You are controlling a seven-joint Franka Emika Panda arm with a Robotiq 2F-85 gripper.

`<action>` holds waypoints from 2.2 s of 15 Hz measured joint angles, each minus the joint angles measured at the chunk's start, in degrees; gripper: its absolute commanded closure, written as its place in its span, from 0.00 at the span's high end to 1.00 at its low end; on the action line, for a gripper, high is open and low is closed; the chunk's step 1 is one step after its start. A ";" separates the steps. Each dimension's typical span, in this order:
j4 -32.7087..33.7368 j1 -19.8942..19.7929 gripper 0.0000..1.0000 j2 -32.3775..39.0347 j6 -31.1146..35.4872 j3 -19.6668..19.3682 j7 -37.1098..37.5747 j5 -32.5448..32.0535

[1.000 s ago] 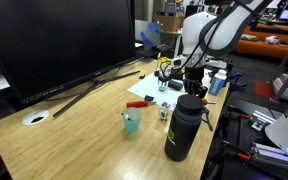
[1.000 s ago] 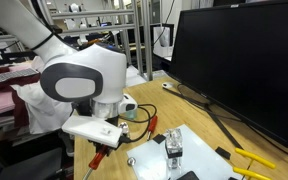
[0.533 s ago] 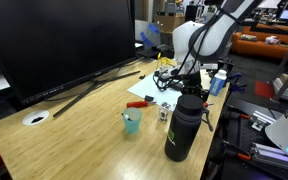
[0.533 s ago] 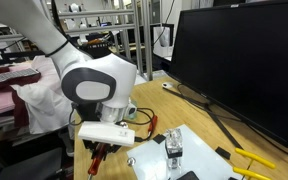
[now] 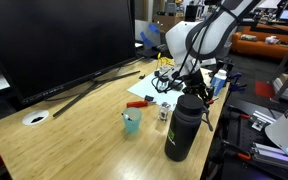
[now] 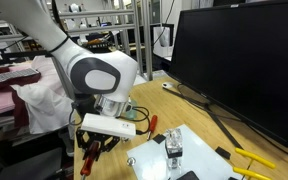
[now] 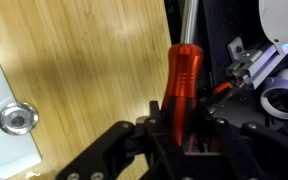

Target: Put the screwdriver on the whiteboard

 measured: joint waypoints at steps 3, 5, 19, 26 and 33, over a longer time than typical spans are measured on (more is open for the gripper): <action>0.00 0.00 0.12 0.00 -0.06 0.00 -0.01 -0.01; 0.00 0.05 0.12 0.05 -0.07 0.06 -0.01 -0.01; 4.07 5.48 0.12 5.44 5.07 4.87 -18.48 -19.10; 6.81 3.02 0.12 12.40 14.87 3.71 -34.93 -21.73; 8.18 1.63 0.62 13.18 15.38 3.70 -41.21 -21.38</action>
